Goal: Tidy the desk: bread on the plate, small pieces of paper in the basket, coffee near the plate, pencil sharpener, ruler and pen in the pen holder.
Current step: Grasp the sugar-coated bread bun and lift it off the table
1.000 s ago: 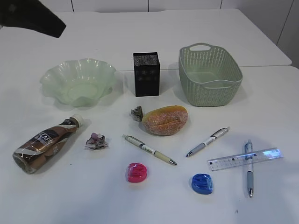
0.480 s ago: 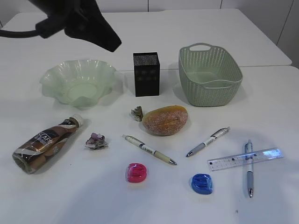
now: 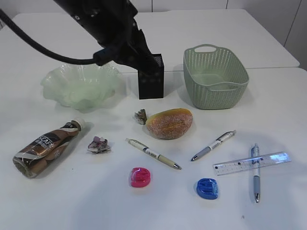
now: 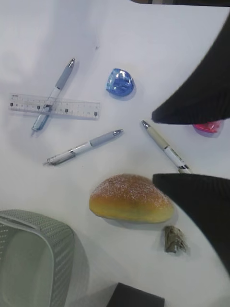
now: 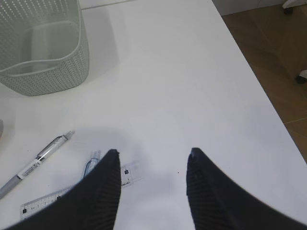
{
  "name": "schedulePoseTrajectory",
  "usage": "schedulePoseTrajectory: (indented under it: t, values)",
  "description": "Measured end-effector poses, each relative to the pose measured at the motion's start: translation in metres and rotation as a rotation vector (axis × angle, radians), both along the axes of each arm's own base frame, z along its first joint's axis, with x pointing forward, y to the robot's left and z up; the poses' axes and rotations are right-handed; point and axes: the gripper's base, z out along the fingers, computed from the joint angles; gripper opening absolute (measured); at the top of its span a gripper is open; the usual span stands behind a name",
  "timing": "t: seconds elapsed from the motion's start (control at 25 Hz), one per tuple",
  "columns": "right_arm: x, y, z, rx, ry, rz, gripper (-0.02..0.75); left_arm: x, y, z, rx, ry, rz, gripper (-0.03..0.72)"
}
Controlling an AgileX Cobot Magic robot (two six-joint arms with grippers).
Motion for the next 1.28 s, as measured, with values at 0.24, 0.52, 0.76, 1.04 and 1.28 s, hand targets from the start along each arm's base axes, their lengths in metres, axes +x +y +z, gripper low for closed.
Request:
schedulePoseTrajectory:
  t: [0.24,0.52,0.76,1.04,1.28]
  values:
    - [0.002,0.0,-0.001,0.002,0.004,0.0,0.365,0.009,-0.019,-0.021,0.007,0.0,-0.01,0.243]
    - [0.002,0.0,-0.002,0.0,0.006,0.0,0.365,0.022,-0.035,-0.044,0.004,-0.021,0.011,0.245]
    - [0.002,0.0,-0.001,-0.006,0.006,0.001,0.365,0.026,-0.045,-0.063,0.016,-0.012,0.019,0.427]
    - [0.002,-0.001,-0.001,-0.02,0.007,0.002,0.365,0.027,-0.056,-0.088,0.131,-0.036,0.039,0.585]
    - [0.002,-0.001,-0.001,-0.025,0.008,0.002,0.365,0.022,-0.07,-0.103,0.204,-0.067,0.027,0.597]
